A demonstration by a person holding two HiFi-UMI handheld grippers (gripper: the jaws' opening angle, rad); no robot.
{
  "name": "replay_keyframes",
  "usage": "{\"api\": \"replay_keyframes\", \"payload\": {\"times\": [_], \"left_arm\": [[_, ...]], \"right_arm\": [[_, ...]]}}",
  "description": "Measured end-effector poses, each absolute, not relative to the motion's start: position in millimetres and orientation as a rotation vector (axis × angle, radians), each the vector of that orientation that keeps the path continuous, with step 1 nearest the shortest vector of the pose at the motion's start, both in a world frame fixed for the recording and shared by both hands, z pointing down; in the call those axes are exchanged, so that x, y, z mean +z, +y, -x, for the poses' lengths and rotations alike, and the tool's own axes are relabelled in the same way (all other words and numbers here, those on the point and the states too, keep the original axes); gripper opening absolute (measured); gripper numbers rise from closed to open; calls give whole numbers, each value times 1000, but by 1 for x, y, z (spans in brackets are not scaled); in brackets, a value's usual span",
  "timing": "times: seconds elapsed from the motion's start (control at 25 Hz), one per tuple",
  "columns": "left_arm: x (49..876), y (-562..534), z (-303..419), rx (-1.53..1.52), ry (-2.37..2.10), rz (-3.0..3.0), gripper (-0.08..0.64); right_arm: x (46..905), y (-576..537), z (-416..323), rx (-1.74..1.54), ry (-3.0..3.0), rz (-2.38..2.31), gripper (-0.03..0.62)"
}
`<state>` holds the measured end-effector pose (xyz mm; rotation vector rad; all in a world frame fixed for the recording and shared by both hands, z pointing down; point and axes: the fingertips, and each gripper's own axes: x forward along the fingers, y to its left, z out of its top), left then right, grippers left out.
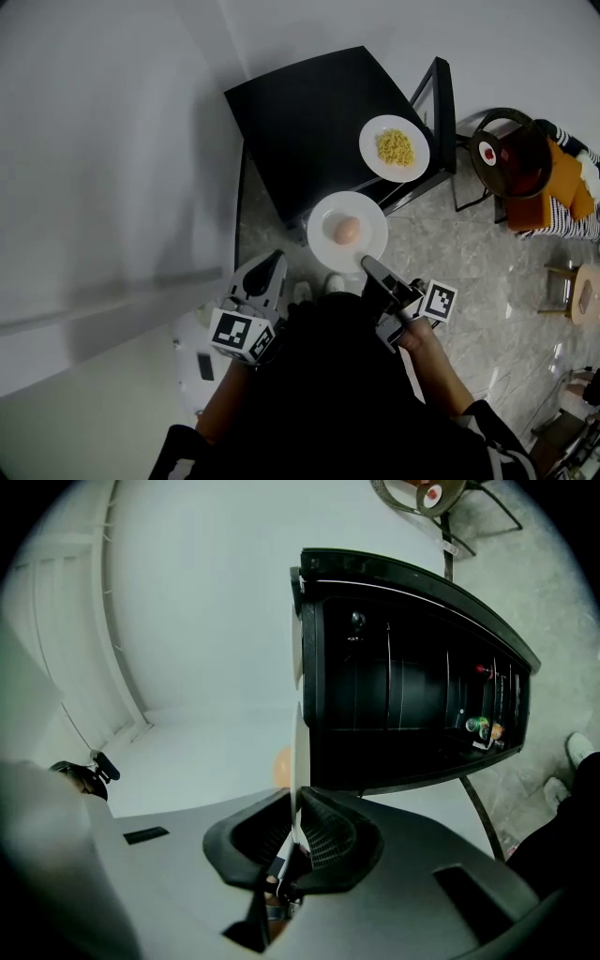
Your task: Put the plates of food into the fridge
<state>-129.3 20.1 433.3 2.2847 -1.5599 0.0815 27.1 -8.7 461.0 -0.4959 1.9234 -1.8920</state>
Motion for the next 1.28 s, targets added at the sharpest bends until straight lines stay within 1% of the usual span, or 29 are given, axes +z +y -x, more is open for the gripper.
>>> {"api": "replay_keyframes", "payload": {"times": [0.24, 0.52, 1.28], "left_arm": [[434, 20, 122, 85, -1551, -2293, 25], [433, 26, 122, 107, -1571, -2286, 23], [433, 40, 136, 133, -1648, -2225, 23]], "right_arm": [[469, 0, -43, -1892, 1916, 512, 46], [505, 2, -51, -1949, 1908, 572, 46], [605, -40, -25, -2031, 2000, 685, 46]]}}
